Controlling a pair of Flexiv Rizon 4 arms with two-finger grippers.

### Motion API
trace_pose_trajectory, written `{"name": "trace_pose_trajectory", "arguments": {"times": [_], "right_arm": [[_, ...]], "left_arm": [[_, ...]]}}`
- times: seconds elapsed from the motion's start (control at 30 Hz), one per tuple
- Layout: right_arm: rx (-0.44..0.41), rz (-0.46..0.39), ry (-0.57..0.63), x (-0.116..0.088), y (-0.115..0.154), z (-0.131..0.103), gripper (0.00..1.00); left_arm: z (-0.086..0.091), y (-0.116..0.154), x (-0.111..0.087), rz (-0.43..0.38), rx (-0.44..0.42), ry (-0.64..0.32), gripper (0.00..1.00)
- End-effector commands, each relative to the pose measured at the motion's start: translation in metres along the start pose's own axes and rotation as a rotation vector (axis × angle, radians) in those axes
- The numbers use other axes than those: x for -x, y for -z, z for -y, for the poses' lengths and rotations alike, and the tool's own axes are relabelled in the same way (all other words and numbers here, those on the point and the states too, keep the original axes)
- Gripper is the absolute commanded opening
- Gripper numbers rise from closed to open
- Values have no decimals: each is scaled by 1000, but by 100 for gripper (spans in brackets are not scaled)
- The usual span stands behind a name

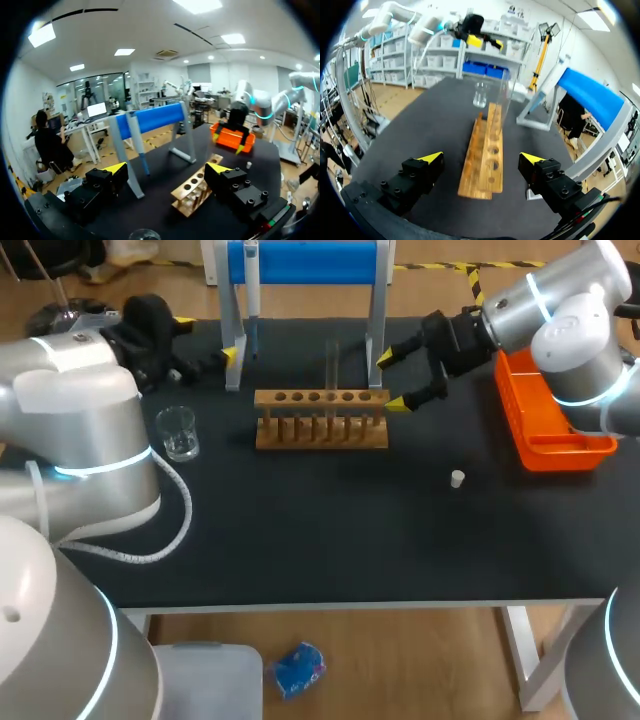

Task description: Invert the test tube, pick up the pipette, mount the tip to pipette, aspirate from beaker and dispense into the tube, eject the tip, return the pipette, and cap with the stopper.

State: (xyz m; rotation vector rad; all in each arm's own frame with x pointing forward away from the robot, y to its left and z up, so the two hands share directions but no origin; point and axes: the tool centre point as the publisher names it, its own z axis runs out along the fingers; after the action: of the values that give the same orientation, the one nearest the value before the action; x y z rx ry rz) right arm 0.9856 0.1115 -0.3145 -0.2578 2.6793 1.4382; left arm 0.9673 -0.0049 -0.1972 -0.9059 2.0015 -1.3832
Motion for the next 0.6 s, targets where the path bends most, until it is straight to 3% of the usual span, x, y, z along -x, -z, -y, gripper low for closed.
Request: {"name": "trace_pose_trajectory", "arguments": {"times": [0.03,0.3,0.6], "right_arm": [[97,28,-22,-33,26,-12,100],[227,20,-96,-84,47,-38,100],[344,-25,-136,-144,43,-68,100]], "left_arm": [[-9,16,15,80,-36,25,100],[-27,41,67,162,-45,89,100],[-52,54,126,264,-38,187,100]]}}
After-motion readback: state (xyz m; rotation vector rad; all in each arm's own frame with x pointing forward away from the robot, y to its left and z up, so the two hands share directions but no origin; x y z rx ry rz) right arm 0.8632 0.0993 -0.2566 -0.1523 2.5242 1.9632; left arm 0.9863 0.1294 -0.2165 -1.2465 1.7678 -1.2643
